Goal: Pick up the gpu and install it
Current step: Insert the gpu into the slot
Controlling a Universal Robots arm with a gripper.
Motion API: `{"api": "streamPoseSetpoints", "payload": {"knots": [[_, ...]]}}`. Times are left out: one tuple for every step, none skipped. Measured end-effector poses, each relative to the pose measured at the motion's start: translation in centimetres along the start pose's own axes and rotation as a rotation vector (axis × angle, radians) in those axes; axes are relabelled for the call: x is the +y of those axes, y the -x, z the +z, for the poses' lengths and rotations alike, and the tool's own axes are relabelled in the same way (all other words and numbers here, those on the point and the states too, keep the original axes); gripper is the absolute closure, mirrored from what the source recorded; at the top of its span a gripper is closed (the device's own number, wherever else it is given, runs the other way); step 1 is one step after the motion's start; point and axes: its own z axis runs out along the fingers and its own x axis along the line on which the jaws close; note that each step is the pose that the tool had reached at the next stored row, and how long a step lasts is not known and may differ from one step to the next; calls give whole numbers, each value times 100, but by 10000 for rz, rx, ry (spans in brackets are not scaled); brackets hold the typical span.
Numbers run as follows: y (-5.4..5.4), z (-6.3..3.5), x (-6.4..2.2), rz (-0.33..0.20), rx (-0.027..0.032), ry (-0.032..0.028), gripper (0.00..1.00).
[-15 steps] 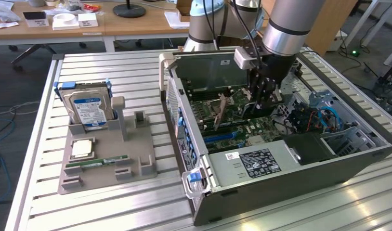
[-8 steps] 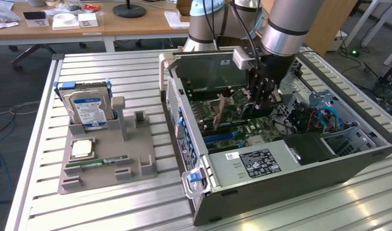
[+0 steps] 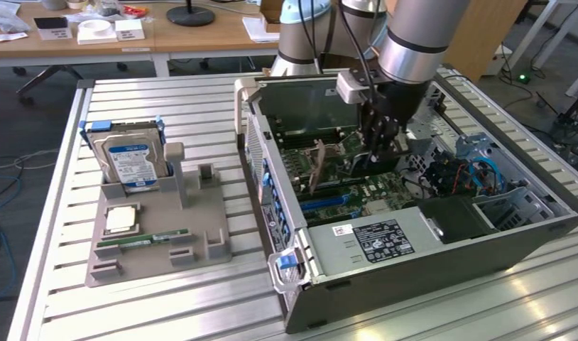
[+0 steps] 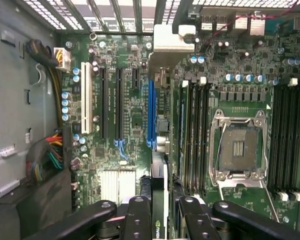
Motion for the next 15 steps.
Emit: {"api": "streamPoseSetpoints", "payload": {"knots": [[-1, 9, 13, 0, 3, 1, 74], [-1, 22, 25, -1, 2, 1, 74], [-1, 35, 36, -2, 3, 2, 74], [-2, 48, 47, -3, 2, 1, 74], [-2, 60, 58, -5, 2, 1, 74], [-2, 69, 70, -6, 1, 1, 74], [-3, 77, 83, -9, 2, 1, 74], [-3, 85, 96, -12, 2, 0, 74], [-3, 94, 111, -16, 1, -1, 74], [-3, 102, 122, -23, 2, -5, 74], [-4, 110, 133, -31, 2, -7, 74], [-5, 118, 141, -45, 1, -11, 74], [-6, 125, 148, -63, 1, -13, 74], [-10, 130, 154, -83, 2, -14, 74], [-14, 133, 158, -105, 2, -14, 74]]}}
